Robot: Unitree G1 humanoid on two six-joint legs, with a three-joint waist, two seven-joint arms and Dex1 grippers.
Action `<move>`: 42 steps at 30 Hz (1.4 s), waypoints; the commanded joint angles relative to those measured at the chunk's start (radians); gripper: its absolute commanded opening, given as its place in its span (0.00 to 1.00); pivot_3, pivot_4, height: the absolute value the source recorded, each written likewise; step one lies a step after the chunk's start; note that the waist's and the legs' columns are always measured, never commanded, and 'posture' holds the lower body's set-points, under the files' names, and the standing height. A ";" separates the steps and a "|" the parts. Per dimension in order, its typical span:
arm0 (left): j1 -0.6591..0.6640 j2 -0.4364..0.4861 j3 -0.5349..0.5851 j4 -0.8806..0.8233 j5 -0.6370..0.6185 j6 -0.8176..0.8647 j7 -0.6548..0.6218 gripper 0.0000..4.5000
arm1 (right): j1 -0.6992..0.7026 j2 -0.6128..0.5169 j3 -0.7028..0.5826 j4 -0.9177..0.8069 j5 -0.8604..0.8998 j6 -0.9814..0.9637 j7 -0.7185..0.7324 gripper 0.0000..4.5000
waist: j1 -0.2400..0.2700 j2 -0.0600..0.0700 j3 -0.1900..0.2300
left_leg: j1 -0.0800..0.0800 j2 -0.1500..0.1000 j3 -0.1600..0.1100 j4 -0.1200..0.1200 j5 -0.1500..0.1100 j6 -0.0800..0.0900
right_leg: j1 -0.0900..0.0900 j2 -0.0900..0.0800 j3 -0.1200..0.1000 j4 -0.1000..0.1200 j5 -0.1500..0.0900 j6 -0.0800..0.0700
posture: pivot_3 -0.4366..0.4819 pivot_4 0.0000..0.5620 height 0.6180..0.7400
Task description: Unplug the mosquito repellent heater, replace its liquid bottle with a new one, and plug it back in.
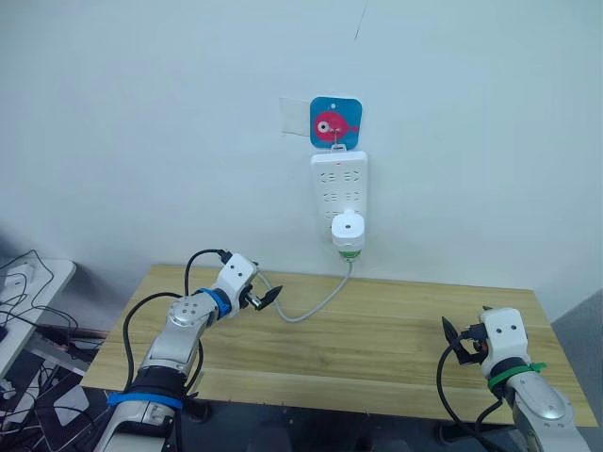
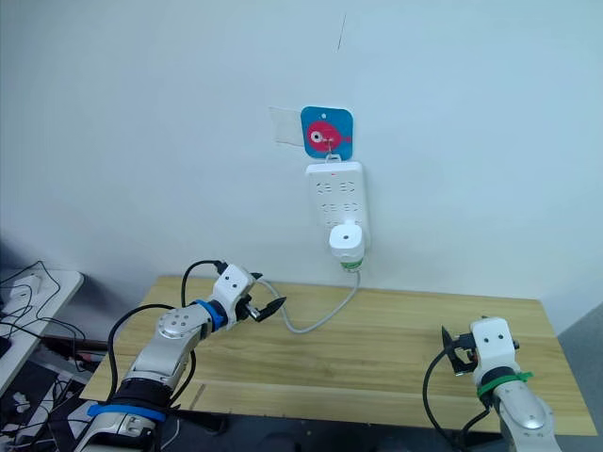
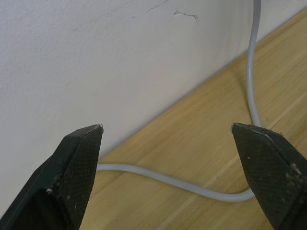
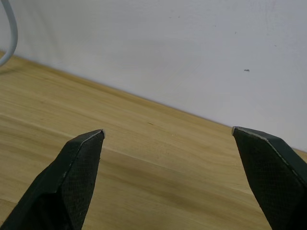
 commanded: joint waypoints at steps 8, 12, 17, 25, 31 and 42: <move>-0.045 0.023 0.032 0.016 -0.030 -0.048 -0.047 1.00 | 0.005 -0.002 -0.028 -0.056 0.003 -0.002 -0.010 0.99 | -0.002 -0.001 0.010 | 0.000 0.000 0.000 0.000 0.000 0.000 | 0.000 0.000 0.000 0.000 -0.003 -0.003 | 0.70 0.19 1.00; -0.050 0.024 0.047 0.015 -0.063 -0.038 -0.084 1.00 | 0.019 0.000 -0.021 -0.087 0.002 0.012 -0.008 0.99 | -0.006 -0.001 0.022 | 0.000 0.000 0.000 0.000 0.000 0.000 | 0.000 0.000 0.000 0.000 -0.003 -0.003 | 0.69 0.22 1.00; -0.067 0.030 0.070 0.000 -0.124 0.001 -0.158 1.00 | 0.039 0.007 -0.017 -0.135 0.002 0.033 -0.011 0.99 | -0.019 0.000 0.034 | -0.001 0.000 0.000 0.000 0.000 0.000 | 0.000 0.000 0.000 0.000 -0.003 -0.003 | 0.68 0.24 1.00; -0.170 0.032 0.083 -0.052 -0.232 0.083 -0.286 1.00 | 0.003 0.006 0.033 -0.316 0.054 0.109 0.036 0.99 | -0.043 0.000 0.060 | -0.003 0.000 -0.003 0.001 0.000 0.000 | 0.000 0.000 -0.002 0.000 -0.002 -0.003 | 0.67 0.28 1.00; -0.330 0.009 0.064 0.015 -0.245 0.096 -0.349 1.00 | -0.063 -0.003 0.096 -0.447 0.120 0.209 0.071 0.99 | -0.051 -0.002 0.074 | -0.004 0.000 -0.007 0.002 0.000 0.000 | 0.000 0.000 -0.005 0.000 0.001 0.003 | 0.65 0.29 1.00; -0.528 -0.063 0.072 0.231 -0.221 -0.030 -0.404 1.00 | -0.164 0.010 0.181 -0.597 0.184 0.306 0.047 0.99 | -0.047 0.000 0.086 | -0.006 0.000 -0.024 0.004 0.001 0.000 | 0.006 0.000 -0.022 0.000 -0.001 0.000 | 0.62 0.29 1.00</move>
